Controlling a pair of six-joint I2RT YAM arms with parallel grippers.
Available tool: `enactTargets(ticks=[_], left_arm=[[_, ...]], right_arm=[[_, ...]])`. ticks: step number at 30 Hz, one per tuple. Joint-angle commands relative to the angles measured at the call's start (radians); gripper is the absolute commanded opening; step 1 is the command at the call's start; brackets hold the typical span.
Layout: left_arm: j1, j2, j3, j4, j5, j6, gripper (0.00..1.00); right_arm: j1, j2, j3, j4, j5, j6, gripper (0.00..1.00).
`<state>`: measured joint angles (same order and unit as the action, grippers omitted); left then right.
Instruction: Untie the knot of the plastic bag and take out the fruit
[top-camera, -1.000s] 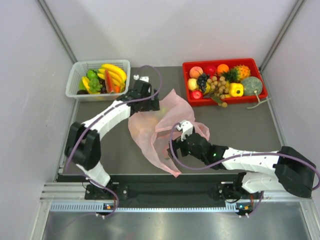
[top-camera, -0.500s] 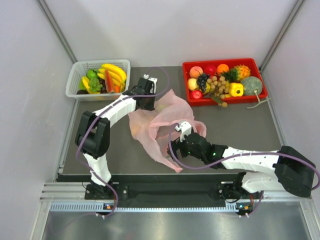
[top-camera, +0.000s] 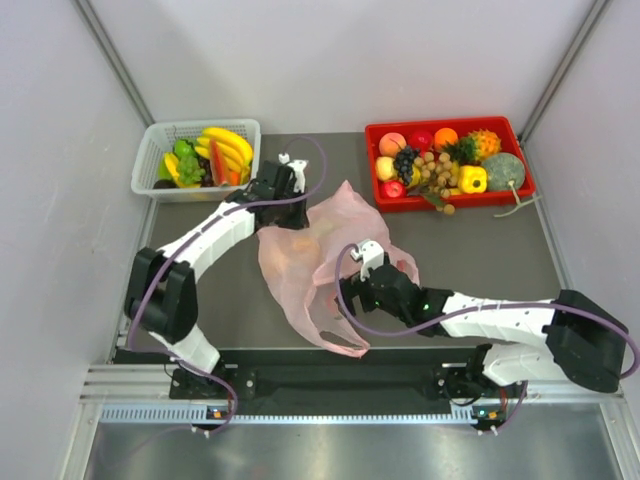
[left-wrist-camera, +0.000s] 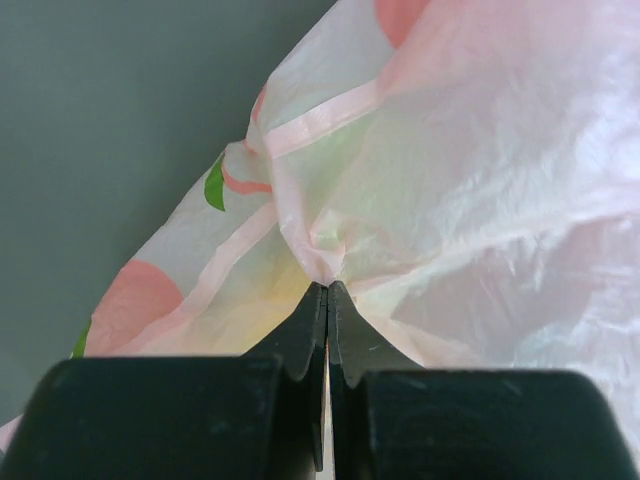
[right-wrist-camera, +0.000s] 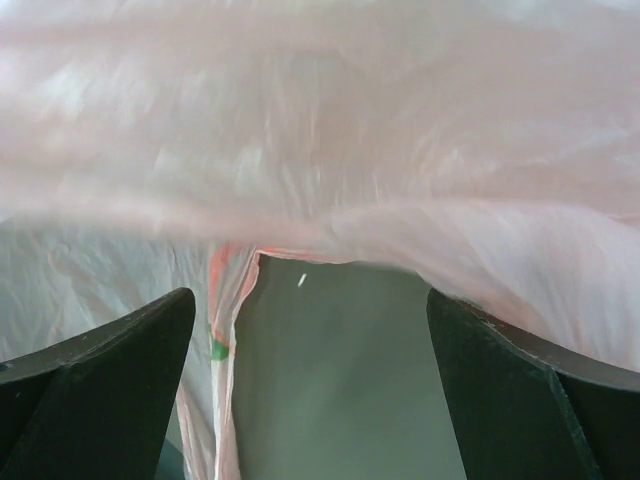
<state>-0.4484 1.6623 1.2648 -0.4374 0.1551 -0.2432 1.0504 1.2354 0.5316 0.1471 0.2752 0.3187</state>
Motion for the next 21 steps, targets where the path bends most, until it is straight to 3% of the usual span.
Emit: enactTargets(ticks=[1, 11, 21], left_arm=[[-0.003, -0.125, -0.025, 0.0, 0.112, -0.053, 0.0], [-0.004, -0.24, -0.035, -0.073, 0.205, -0.106, 0.0], [-0.007, -0.329, 0.062, -0.196, 0.236, -0.136, 0.0]], right_arm=[[-0.009, 0.03, 0.056, 0.045, 0.045, 0.01, 0.99], [-0.01, 0.263, 0.189, 0.117, -0.004, 0.019, 0.98], [-0.01, 0.263, 0.212, 0.089, 0.11, 0.056, 1.0]])
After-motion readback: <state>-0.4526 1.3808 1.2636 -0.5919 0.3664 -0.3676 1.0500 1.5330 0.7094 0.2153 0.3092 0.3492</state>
